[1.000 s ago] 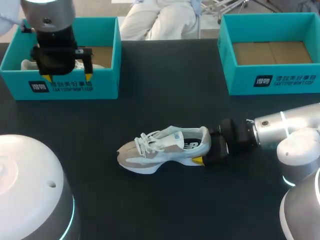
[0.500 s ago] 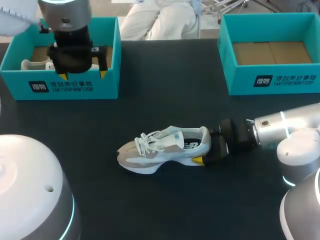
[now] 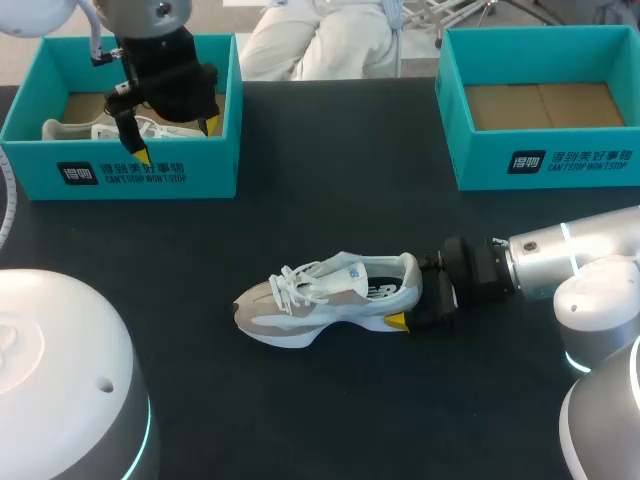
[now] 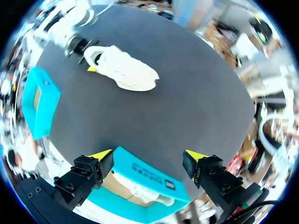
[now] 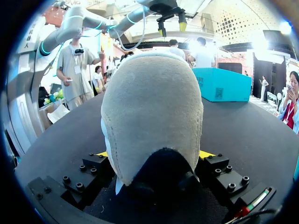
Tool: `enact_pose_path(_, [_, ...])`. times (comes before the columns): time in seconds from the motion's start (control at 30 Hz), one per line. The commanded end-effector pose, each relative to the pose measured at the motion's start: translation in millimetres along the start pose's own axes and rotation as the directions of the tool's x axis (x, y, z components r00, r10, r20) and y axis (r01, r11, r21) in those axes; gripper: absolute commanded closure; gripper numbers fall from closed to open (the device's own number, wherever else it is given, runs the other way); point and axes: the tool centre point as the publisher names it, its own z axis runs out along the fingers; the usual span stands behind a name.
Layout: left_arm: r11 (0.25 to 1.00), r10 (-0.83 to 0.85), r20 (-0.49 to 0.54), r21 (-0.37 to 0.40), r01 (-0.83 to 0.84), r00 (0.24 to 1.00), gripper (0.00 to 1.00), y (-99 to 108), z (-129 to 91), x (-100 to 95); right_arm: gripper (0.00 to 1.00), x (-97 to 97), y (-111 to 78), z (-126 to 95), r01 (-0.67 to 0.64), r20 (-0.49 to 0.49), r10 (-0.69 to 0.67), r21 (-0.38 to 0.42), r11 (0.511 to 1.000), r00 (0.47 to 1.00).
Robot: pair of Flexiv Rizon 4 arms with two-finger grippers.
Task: Take the shoe out of the shoebox, open the shoe tongue, remove and reinsert the insole, then place the shoe into the shoebox
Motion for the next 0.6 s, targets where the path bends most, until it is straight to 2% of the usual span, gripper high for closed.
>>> enact_pose_path(0.03, [0.956, -0.289, -0.013, 0.041, 0.290, 0.957, 0.00, 1.2, 0.4, -3.4, 1.00, -2.6, -8.5, 9.4, 0.000, 0.001, 0.000, 0.005, 1.000, 1.000])
enact_pose_path(0.07, [0.956, -0.289, -0.013, 0.041, 0.290, 0.957, 0.00, 1.2, 0.4, -3.4, 1.00, -2.6, -8.5, 9.4, 0.000, 0.001, 0.000, 0.005, 1.000, 1.000])
enact_pose_path(0.1, [0.923, -0.382, -0.013, 0.037, 0.383, 0.924, 0.00, -6.4, 0.4, -8.0, 1.00, -2.6, -8.5, 9.4, 0.000, 0.001, 0.000, 0.005, 1.000, 1.000])
enact_pose_path(0.2, [0.798, -0.601, -0.009, 0.043, 0.601, 0.799, 0.00, -30.8, 2.5, -24.7, 1.00, -2.6, -8.5, 9.4, 0.000, 0.001, 0.000, 0.005, 1.000, 1.000])
enact_pose_path(0.23, [0.766, -0.642, -0.010, 0.032, 0.642, 0.767, 0.00, -37.6, 3.8, -29.3, 1.00, -2.6, -8.5, 9.4, 0.000, 0.001, 0.000, 0.005, 1.000, 1.000])
enact_pose_path(0.27, [0.705, -0.706, -0.032, 0.056, 0.707, 0.707, 0.00, -42.6, 4.4, -36.1, 1.00, -2.6, -8.5, 9.4, 0.000, 0.001, 0.000, 0.005, 1.000, 1.000])
enact_pose_path(0.3, [0.675, -0.737, -0.008, 0.054, 0.736, 0.676, 0.00, -48.3, 4.2, -40.6, 1.00, -2.6, -8.5, 9.4, 0.000, 0.001, 0.000, 0.005, 1.000, 1.000])
enact_pose_path(0.33, [0.609, -0.793, 0.044, 0.024, 0.793, 0.608, 0.00, -54.8, 6.4, -45.5, 1.00, -2.6, -8.5, 9.4, 0.000, 0.001, 0.000, 0.005, 1.000, 1.000])
enact_pose_path(0.37, [0.505, -0.863, 0.026, 0.032, 0.862, 0.505, 0.00, -55.9, 8.7, -52.5, 1.00, -2.6, -8.5, 9.4, 0.000, 0.001, 0.000, 0.005, 1.000, 1.000])
enact_pose_path(0.4, [0.458, -0.889, 0.027, 0.052, 0.888, 0.457, 0.00, -59.7, 9.7, -55.6, 1.00, -2.6, -8.5, 9.4, 0.000, 0.001, 0.000, 0.005, 1.000, 1.000])
enact_pose_path(0.43, [0.367, -0.930, 0.043, 0.029, 0.930, 0.366, 0.00, -64.1, 11.5, -59.4, 1.00, -2.6, -8.5, 9.4, 0.000, 0.001, 0.000, 0.005, 1.000, 1.000])
enact_pose_path(0.47, [0.326, -0.945, 0.008, 0.067, 0.943, 0.327, 0.00, -68.7, 11.7, -61.1, 1.00, -2.6, -8.5, 9.4, 0.000, 0.001, 0.000, 0.005, 1.000, 1.000])
enact_pose_path(0.5, [0.241, -0.970, -0.009, 0.059, 0.969, 0.241, 0.00, -73.7, 12.1, -62.5, 1.00, -2.6, -8.5, 9.4, 0.000, 0.001, 0.000, 0.005, 1.000, 1.000])
enact_pose_path(0.57, [0.136, -0.989, -0.056, 0.083, 0.987, 0.140, 0.00, -84.7, 13.7, -64.3, 1.00, -2.6, -8.5, 9.4, 0.000, 0.001, 0.000, 0.005, 1.000, 1.000])
enact_pose_path(0.6, [0.094, -0.994, -0.042, 0.075, 0.993, 0.097, 0.00, -92.1, 14.9, -65.0, 1.00, -2.6, -8.5, 9.4, 0.000, 0.001, 0.000, 0.005, 1.000, 1.000])
